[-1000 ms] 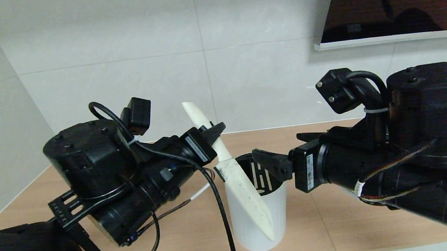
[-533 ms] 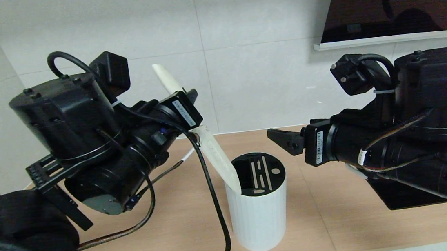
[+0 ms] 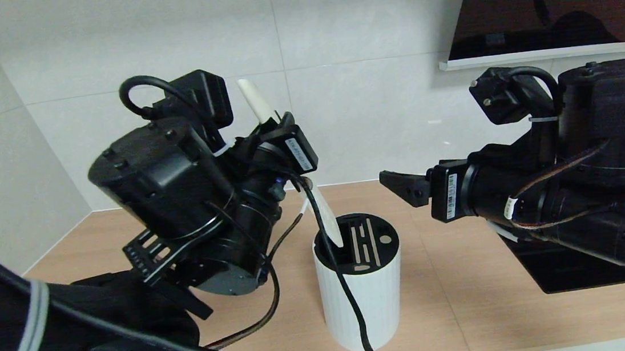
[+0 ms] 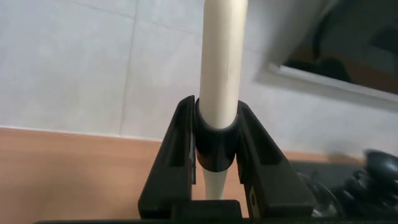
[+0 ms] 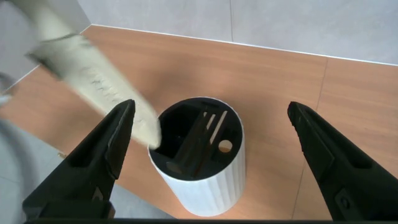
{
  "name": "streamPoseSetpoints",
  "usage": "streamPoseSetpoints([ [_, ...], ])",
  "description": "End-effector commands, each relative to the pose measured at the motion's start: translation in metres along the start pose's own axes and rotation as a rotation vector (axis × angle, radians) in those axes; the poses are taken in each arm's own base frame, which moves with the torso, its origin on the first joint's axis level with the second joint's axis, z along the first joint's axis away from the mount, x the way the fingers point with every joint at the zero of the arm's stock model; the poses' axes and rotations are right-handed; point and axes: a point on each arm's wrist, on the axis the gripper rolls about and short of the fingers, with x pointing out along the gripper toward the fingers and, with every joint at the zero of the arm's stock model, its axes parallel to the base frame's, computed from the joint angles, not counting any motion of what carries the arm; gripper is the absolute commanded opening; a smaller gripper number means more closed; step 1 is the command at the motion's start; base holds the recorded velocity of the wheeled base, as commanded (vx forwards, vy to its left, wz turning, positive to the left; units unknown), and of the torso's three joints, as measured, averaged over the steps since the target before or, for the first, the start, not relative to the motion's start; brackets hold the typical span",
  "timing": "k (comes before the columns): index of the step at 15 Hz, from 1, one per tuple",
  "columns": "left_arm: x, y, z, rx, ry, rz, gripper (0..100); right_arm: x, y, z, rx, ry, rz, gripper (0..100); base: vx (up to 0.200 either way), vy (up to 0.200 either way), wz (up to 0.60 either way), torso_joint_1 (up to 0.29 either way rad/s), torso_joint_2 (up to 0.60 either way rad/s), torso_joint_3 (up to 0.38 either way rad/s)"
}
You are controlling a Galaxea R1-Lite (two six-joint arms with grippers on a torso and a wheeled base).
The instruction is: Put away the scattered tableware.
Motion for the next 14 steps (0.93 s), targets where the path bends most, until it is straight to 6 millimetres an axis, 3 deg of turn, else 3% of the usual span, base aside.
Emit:
streamPoseSetpoints([
  [1,0.004,0.000,-0.021,0.038,0.038,0.005,0,0.000,0.000,-0.001,0.000,0.001,0.000,100,0.000,0.000,0.00,0.000,0.00,0.000],
  [4,0.004,0.000,-0.022,0.040,0.040,0.006,0,0.001,0.000,-0.002,-0.002,0.006,-0.001,100,0.000,0.000,0.00,0.000,0.00,0.000],
  [14,0.012,-0.001,-0.059,0.062,0.084,0.009,0,0.002,0.000,-0.003,-0.004,0.011,-0.002,100,0.000,0.000,0.00,0.000,0.00,0.000],
])
